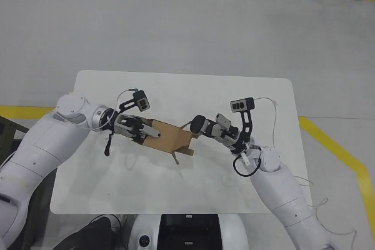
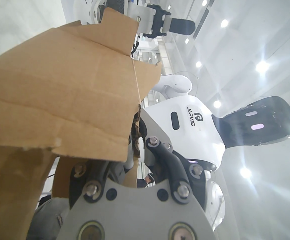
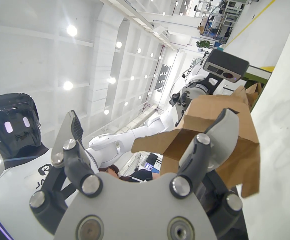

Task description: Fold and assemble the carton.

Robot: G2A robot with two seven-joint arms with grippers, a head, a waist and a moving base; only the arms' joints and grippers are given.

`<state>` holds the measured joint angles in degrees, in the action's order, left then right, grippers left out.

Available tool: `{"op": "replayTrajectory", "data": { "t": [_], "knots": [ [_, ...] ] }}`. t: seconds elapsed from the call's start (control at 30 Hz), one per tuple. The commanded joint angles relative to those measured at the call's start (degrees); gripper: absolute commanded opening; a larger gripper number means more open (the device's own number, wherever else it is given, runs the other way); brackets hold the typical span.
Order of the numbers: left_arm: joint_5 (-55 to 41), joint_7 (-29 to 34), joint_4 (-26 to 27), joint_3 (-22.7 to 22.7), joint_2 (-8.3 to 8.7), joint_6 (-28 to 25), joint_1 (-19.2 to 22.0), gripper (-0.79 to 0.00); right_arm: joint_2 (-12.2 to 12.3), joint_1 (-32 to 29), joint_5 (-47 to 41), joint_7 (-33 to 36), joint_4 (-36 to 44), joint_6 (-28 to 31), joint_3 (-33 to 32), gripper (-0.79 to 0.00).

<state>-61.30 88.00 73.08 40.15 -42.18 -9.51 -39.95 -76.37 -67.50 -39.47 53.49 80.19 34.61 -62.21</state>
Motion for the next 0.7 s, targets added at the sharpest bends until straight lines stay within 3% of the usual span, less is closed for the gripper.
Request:
{"op": "replayTrajectory", "data": {
  "t": [0.0,0.3,0.67],
  "knots": [
    [-0.4,0.0,-0.3,-0.1,0.1,-0.8,0.4,-0.785,0.5,-1.0,1.6,0.2,1.2,-1.7,-1.6,0.0],
    [-7.8,0.0,-2.3,-0.7,0.37,1.4,2.1,-0.785,2.4,-7.7,8.5,2.6,6.0,-10.6,-4.3,0.0],
    [-16.2,0.0,0.5,-1.5,0.38,6.1,2.8,-0.785,1.5,-8.3,5.5,2.6,3.7,-8.8,1.5,0.0]
  ]
}}
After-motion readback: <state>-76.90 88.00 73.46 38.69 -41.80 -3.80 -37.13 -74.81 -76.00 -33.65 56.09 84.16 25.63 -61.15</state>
